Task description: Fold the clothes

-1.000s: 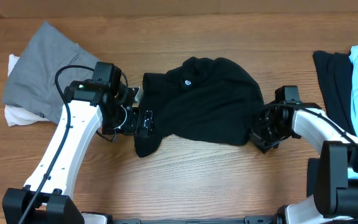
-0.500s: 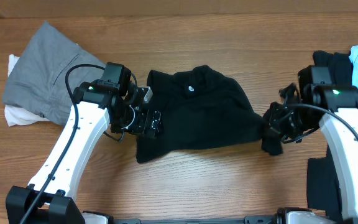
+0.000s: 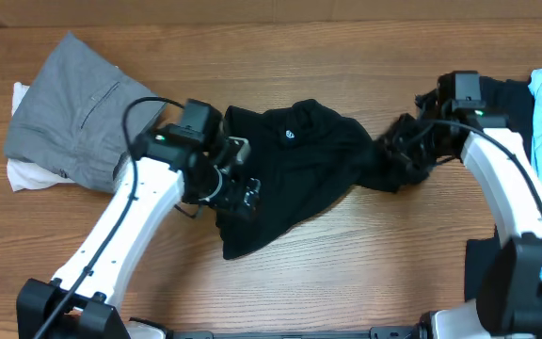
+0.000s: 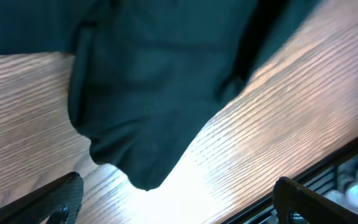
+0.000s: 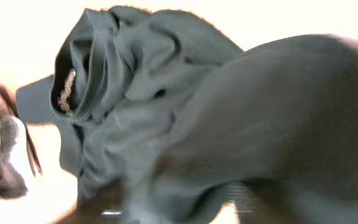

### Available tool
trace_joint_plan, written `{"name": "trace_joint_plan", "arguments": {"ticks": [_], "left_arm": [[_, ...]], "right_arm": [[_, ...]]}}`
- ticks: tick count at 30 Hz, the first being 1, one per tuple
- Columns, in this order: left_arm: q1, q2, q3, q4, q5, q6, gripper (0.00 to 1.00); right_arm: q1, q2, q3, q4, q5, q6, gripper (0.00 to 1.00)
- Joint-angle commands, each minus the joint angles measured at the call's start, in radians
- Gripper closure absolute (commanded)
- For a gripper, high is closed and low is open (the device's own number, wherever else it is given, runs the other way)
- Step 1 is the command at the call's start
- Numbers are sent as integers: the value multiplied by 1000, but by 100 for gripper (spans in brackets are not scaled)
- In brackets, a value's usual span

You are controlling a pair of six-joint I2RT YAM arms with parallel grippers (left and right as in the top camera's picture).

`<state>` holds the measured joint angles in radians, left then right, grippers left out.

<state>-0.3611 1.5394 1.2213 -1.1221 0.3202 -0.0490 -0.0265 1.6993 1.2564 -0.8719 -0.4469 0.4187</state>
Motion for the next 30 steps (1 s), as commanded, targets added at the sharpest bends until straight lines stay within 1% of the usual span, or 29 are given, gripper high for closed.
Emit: {"name": "trace_joint_plan", "arguments": {"ticks": [1, 5, 7, 9, 10, 12, 13, 15, 16, 18, 19, 20, 21, 25, 27, 29, 30], "left_arm": [[-65, -2, -9, -6, -125, -23, 0], [-139, -2, -21, 3, -192, -38, 0], [-168, -2, -46, 17, -229, -42, 0], [-190, -2, -87, 47, -261, -60, 0], [-197, -2, -107, 64, -264, -72, 0], [-204, -2, -147, 100, -264, -91, 0], [-206, -2, -166, 113, -264, -96, 0], [-208, -2, -202, 138, -264, -98, 0], [-208, -2, -219, 148, -264, -98, 0], [-209, -2, -256, 174, -261, -98, 0], [-210, -2, -272, 188, -261, -98, 0], [-210, -2, -286, 204, -261, -102, 0], [-210, -2, -302, 225, -262, -106, 0], [-210, -2, -359, 338, -305, -132, 1], [-211, -2, -380, 381, -305, -130, 7], [-215, -2, -390, 386, -306, -121, 20], [-220, -2, -396, 386, -306, -110, 22]], "right_arm": [[-3, 28, 14, 0, -52, 39, 0], [-3, 29, 14, -113, -53, -46, 0], [0, 29, 14, -195, -75, -119, 10], [11, 29, 12, -285, -69, -174, 11], [17, 29, 8, -310, -70, -188, 13], [32, 29, -14, -310, -62, -188, 27], [38, 29, -31, -286, -61, -187, 32], [53, 29, -74, -225, -62, -173, 37], [61, 29, -99, -192, -65, -153, 37], [77, 29, -135, -137, -106, -157, 37], [86, 29, -149, -115, -130, -161, 34], [93, 29, -156, -101, -138, -161, 28], [100, 29, -158, -93, -139, -161, 27], [114, 29, -158, -82, -140, -160, 27], [114, 29, -158, -83, -140, -161, 26], [114, 29, -158, -83, -139, -161, 26], [114, 29, -158, -83, -139, -161, 26]]}}
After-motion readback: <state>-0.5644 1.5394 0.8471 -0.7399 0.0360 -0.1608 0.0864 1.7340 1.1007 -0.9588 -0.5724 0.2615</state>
